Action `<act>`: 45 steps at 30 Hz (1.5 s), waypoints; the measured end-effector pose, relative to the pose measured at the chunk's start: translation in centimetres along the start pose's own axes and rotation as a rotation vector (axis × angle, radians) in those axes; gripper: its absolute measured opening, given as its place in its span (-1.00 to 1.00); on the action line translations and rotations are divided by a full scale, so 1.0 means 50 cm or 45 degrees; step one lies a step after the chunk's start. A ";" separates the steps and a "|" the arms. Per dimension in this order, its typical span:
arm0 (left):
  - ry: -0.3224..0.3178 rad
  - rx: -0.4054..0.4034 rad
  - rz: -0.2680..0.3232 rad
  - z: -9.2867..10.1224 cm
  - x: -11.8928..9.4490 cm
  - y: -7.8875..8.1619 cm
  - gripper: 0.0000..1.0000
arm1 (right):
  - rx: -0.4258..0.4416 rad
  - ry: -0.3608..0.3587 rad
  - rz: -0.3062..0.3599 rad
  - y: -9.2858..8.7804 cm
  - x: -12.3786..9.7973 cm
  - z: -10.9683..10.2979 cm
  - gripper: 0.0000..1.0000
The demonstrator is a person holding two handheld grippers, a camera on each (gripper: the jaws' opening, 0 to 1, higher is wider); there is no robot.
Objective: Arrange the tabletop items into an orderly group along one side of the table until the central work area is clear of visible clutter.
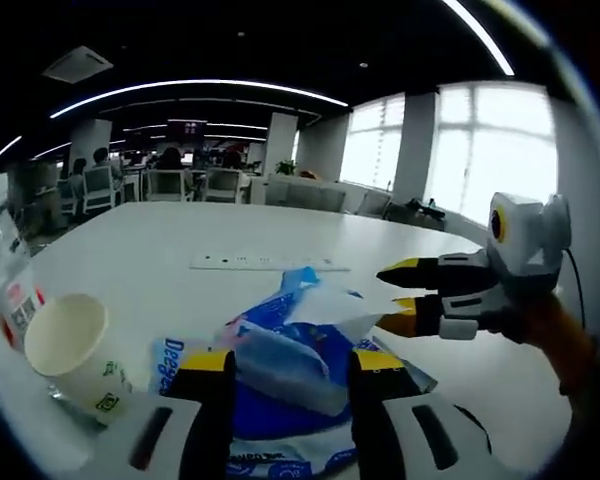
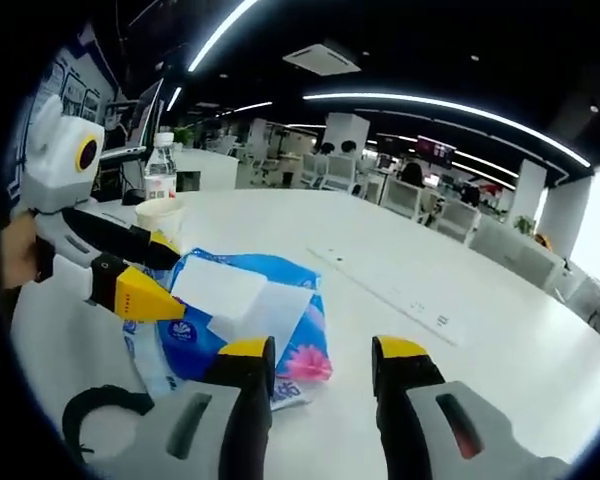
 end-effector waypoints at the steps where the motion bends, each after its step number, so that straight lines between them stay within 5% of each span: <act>1: -0.011 -0.010 -0.005 -0.001 0.000 0.000 -0.16 | 0.001 0.002 0.000 0.000 0.001 -0.001 -0.26; 8: -0.039 -0.068 -0.018 -0.010 0.005 0.000 -0.30 | -0.012 0.019 -0.022 0.002 0.020 -0.001 -0.28; 11: -0.041 -0.098 -0.025 -0.012 0.007 -0.001 -0.43 | 0.114 0.048 -0.033 -0.010 0.036 0.004 -0.44; 21: -0.052 -0.167 -0.031 -0.007 0.004 -0.008 -0.58 | 0.134 0.046 -0.069 -0.027 0.047 -0.004 -0.81; 23: -0.079 -0.196 -0.046 -0.003 0.004 -0.011 -0.86 | 0.128 0.046 -0.070 -0.026 0.049 -0.006 -0.87; 35: -0.053 -0.190 -0.046 -0.008 0.002 -0.017 -1.00 | 0.074 0.006 -0.087 -0.024 0.043 -0.022 -1.00; 45: -0.029 -0.072 -0.028 -0.009 -0.002 -0.011 -1.00 | 0.108 -0.020 -0.062 -0.024 0.024 -0.038 -1.00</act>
Point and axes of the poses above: the point that each gripper's makers call its tool centre point, and the gripper's own axes: x roughly forward along the fingers, z roughly to its right, y roughly out of its top, the point moved 9 cm from there along -x, roughly backward along the fingers, and after that the axes turned 7 degrees about x, right-handed, at the moved point
